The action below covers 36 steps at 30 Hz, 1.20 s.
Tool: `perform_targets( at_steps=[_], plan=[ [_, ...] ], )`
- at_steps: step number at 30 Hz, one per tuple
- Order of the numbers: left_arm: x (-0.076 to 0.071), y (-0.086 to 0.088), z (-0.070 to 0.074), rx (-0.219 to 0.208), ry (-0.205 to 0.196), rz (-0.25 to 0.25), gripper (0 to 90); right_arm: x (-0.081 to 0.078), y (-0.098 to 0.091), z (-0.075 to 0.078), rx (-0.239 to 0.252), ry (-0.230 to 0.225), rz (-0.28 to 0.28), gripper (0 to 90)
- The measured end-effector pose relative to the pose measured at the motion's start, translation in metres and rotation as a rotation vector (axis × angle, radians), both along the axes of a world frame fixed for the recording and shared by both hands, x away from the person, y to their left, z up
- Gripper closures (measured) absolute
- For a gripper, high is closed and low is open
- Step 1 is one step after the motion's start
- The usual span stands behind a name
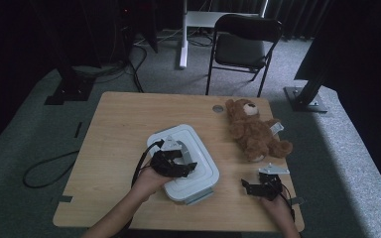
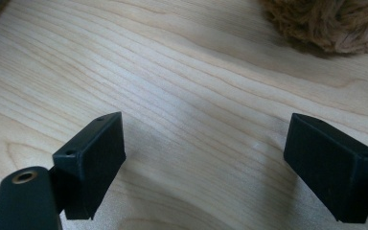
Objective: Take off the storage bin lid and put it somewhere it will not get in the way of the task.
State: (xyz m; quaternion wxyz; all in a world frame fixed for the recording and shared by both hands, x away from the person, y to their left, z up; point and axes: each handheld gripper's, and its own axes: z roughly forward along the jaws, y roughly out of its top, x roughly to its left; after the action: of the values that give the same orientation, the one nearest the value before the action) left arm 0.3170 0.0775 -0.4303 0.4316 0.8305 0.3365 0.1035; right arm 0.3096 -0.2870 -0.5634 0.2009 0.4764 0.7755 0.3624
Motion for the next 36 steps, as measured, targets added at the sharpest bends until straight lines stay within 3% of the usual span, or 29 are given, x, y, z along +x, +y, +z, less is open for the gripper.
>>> perform_targets(
  at_steps=[1,5,11,18,24,36],
  plan=[
    [0.0,0.0,0.0,-0.021,0.013,-0.01,42.9,0.0,0.0,0.0,-0.001,0.0,-0.001,13.2],
    [-0.002,-0.002,-0.003,-0.034,0.008,-0.036,55.3,0.0,0.0,0.0,-0.002,0.0,-0.001,13.2],
    [-0.001,0.0,-0.003,-0.07,0.04,-0.039,60.7,0.0,0.0,0.0,0.002,0.001,-0.001,13.2],
    [-0.002,0.002,0.003,-0.087,0.045,-0.071,66.5,0.0,-0.001,0.0,0.004,0.001,-0.002,13.2],
    [-0.009,0.003,0.014,-0.084,0.006,-0.106,69.1,0.0,-0.001,0.0,0.003,0.001,-0.004,13.2],
    [-0.016,0.013,0.027,-0.103,-0.016,-0.111,69.2,-0.001,-0.002,0.0,0.015,0.004,-0.004,13.1]
  ],
)
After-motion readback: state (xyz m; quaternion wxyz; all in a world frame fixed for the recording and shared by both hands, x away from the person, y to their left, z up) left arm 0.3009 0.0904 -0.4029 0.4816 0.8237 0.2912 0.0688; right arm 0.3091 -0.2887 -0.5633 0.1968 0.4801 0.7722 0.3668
